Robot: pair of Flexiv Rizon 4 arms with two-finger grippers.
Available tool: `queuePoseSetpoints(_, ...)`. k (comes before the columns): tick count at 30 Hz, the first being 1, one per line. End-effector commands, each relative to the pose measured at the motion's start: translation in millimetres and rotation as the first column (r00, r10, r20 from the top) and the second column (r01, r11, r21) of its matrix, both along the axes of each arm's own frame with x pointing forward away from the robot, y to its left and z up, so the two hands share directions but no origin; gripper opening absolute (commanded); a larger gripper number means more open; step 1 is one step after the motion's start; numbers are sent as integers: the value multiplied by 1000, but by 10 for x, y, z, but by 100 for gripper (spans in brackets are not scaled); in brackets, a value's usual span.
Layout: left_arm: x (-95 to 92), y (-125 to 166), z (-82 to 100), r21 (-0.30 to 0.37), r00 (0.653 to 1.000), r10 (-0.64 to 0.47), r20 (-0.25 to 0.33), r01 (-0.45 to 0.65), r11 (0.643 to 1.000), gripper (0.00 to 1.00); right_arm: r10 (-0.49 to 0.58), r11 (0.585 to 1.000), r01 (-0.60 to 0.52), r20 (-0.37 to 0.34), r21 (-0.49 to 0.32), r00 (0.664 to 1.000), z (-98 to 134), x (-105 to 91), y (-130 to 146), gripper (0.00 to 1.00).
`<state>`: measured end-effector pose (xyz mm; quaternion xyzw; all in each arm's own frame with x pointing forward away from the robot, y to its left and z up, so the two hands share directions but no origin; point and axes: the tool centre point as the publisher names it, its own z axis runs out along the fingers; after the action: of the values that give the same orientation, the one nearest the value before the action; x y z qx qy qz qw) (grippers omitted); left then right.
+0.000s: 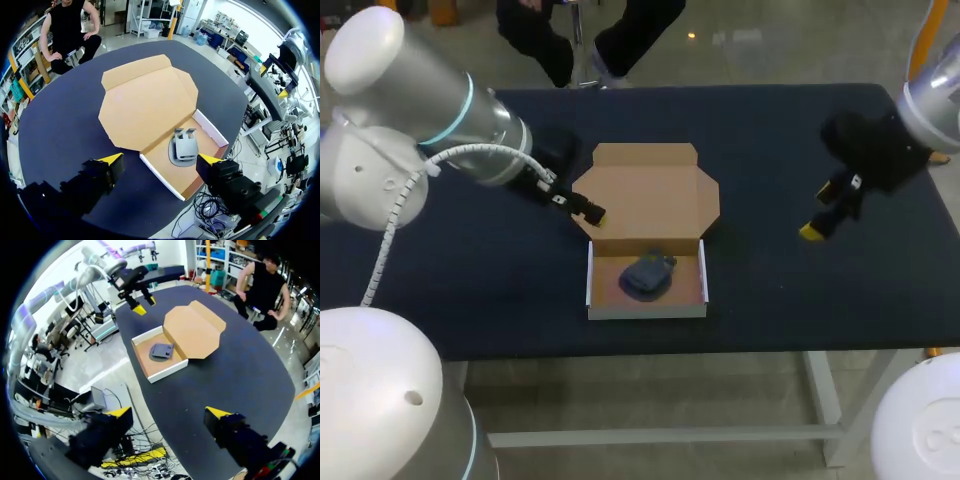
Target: Assemble the packaging by folding the flat box into shape, placing the metal phone stand inside, and closing the box properly
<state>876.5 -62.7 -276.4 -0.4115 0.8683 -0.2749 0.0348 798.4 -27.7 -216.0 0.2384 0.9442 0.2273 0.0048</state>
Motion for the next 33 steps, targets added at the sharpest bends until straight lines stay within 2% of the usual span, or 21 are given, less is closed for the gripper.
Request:
queuePoseSetpoints(1, 110, 98, -39, -59, 997, -79, -18, 78, 995, 100, 42, 999, -43, -67, -15, 997, 83, 126, 45, 100)
queuePoseSetpoints(4, 201, 165, -37, -64, 991, -135, -13, 134, 989, 100, 66, 997, -68, -82, -27, 994, 110, 157, 73, 100)
queuePoseSetpoints(7, 304, 219, -33, -76, 986, -163, -41, 160, 984, 100, 83, 995, -87, -100, -37, 991, 129, 195, 97, 100)
queuePoseSetpoints(17, 304, 219, -33, -76, 986, -163, -41, 160, 984, 100, 52, 989, -64, -92, -133, 994, 270, 324, 215, 100)
queuePoseSetpoints(21, 304, 219, -33, -76, 986, -163, -41, 160, 984, 100, 80, 982, -94, -92, -164, 993, 324, 418, 311, 100)
queuePoseSetpoints(24, 403, 264, -167, -106, 978, -209, -14, 206, 973, 100, 104, 977, -118, -87, -177, 991, 357, 472, 372, 100)
queuePoseSetpoints(26, 498, 308, -250, -160, 969, -247, -22, 241, 957, 100, 116, 975, -130, -86, -179, 990, 368, 502, 405, 100)
queuePoseSetpoints(33, 716, 438, -427, -203, 953, -303, 12, 299, 933, 100, 145, 968, -162, -97, -193, 985, 376, 591, 500, 100)
